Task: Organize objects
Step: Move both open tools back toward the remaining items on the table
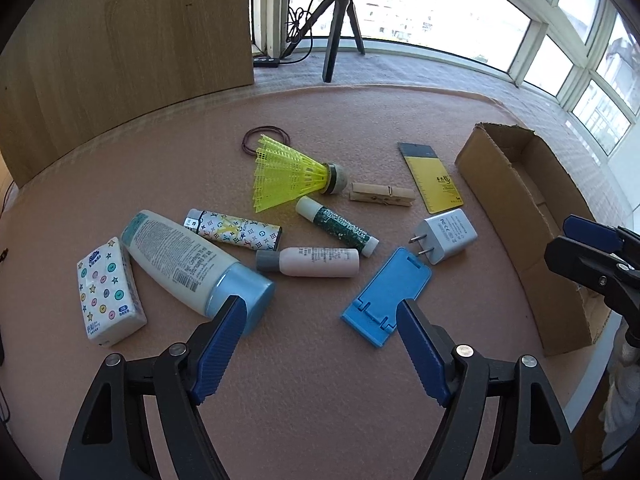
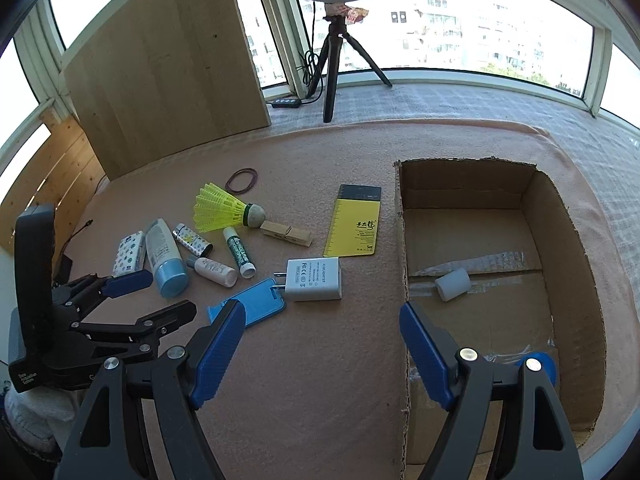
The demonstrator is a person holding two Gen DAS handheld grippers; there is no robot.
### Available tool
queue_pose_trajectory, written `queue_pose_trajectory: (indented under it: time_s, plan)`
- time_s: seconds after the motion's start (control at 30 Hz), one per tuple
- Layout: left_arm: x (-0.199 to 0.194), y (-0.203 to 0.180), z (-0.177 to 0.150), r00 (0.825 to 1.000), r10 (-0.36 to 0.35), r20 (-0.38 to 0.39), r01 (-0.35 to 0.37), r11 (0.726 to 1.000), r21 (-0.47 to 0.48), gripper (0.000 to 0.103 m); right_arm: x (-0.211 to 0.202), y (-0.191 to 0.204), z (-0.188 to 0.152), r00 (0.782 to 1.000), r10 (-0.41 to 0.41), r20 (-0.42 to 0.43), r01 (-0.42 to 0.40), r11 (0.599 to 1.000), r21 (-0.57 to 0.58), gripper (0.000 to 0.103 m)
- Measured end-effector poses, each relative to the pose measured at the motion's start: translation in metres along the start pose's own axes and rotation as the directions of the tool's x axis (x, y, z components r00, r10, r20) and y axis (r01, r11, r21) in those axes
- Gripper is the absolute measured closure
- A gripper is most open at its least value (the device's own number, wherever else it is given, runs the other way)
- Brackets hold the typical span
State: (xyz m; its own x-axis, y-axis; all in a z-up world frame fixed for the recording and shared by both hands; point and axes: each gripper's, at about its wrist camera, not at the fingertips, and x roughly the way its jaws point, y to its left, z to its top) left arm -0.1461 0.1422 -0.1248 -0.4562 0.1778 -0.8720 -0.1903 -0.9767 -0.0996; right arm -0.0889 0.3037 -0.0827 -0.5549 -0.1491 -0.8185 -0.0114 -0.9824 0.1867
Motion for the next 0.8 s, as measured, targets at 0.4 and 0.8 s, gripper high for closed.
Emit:
queue_pose_trajectory:
  time_s: [0.4,0.8]
  plan:
    - [0.024,0.014,0.036,0.999,0.034,-0.001,-0.034,0.997,-0.076,0.043,0.042,0.020,0.034,0.995,0.073,-0.066,-0.076,0.996,-0.049,0.047]
    - [0.056,0.005,0.037,0.996,0.084,-0.035,-0.085,0.996,-0.026,0.056,0.074,0.029,0.047,0.986,0.102,-0.135,-0.112,0.991,-0.072,0.051]
